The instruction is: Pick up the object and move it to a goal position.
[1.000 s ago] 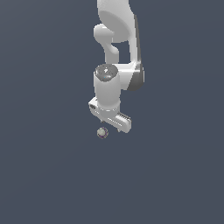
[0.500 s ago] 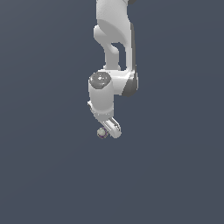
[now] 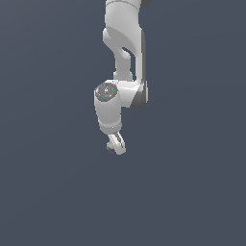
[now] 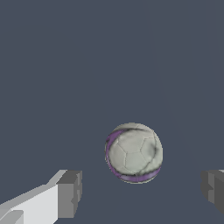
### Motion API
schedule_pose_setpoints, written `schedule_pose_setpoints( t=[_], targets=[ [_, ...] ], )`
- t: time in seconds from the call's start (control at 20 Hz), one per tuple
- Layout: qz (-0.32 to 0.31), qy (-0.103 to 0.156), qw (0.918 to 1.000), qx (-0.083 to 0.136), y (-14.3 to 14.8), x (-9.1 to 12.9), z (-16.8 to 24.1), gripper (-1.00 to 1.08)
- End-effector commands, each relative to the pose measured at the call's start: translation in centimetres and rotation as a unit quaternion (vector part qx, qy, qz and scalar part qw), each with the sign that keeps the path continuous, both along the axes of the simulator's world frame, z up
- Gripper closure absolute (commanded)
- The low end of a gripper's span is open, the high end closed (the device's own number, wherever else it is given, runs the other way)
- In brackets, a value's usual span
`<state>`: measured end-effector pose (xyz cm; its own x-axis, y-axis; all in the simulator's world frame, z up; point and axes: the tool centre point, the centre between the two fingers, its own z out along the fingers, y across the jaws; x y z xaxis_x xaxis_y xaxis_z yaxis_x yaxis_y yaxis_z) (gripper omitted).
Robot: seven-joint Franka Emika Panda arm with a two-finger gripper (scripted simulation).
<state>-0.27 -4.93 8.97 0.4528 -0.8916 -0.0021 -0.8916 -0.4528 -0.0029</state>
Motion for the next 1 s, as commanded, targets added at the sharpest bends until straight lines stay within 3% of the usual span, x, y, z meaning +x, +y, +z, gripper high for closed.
schedule_pose_setpoints(
  t=[0.0, 0.4, 0.95],
  targets=[
    [-0.013, 0.001, 0.9999, -0.001, -0.2, -0.1, -0.2, -0.92],
    [-0.017, 0.001, 0.9999, -0.001, -0.3, -0.1, -0.6, -0.92],
    [-0.019, 0.001, 0.9998, -0.002, -0.3, -0.2, -5.1, -0.92]
  ],
)
